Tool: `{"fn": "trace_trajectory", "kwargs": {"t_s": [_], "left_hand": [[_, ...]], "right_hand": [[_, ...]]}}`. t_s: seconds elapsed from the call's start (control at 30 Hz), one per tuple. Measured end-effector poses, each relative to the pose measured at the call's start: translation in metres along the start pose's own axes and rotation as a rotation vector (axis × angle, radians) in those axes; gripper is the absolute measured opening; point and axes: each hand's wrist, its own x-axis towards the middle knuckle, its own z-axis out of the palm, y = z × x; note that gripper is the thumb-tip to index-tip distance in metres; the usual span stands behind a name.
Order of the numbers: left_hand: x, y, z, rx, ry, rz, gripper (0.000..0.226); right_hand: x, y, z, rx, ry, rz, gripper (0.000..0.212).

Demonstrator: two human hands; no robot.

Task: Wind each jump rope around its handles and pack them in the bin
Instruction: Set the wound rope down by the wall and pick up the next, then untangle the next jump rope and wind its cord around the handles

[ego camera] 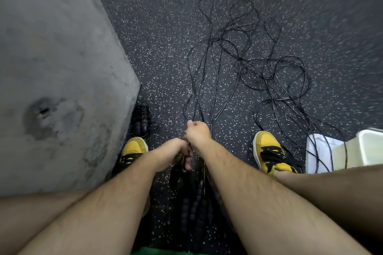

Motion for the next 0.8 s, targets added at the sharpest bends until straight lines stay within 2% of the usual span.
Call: {"fn": "trace_trajectory", "kwargs": {"t_s": [0.17, 0.33, 0.4, 0.5, 0.57, 0.73, 0.8], "left_hand": [[-0.035, 0.032, 0.007, -0.078, 0.031, 0.093, 0.031], [-0.029, 0.03, 0.019, -0.067, 0.207, 0.073, 0.048], [-0.016, 0.026, 0.018, -0.018, 0.368, 0.069, 0.049], [-0.005, 0.023, 0.017, 0.245, 0.708, 0.026, 0.05], [-0.001, 0.021, 0.019, 0.367, 0.819, 0.069, 0.044], [0.042, 0.015, 0.028, 0.557, 0.645, 0.154, 0.024], [0.063, 0.016, 0.032, 0.669, 0.655, 0.149, 0.024]], "right_hand": [[-0.037, -0.033, -0.03, 0.051, -0.048, -0.059, 0.025], [-0.061, -0.033, -0.049, -0.182, -0.073, -0.152, 0.028], [-0.061, -0.026, -0.052, -0.271, -0.076, -0.179, 0.03], [-0.051, -0.009, -0.053, -0.366, -0.039, -0.213, 0.034], [-0.043, 0.003, -0.052, -0.4, 0.0, -0.206, 0.033], [0.0, 0.025, -0.055, -0.495, 0.061, -0.199, 0.036], [0.019, 0.031, -0.056, -0.592, 0.084, -0.229, 0.04]]}}
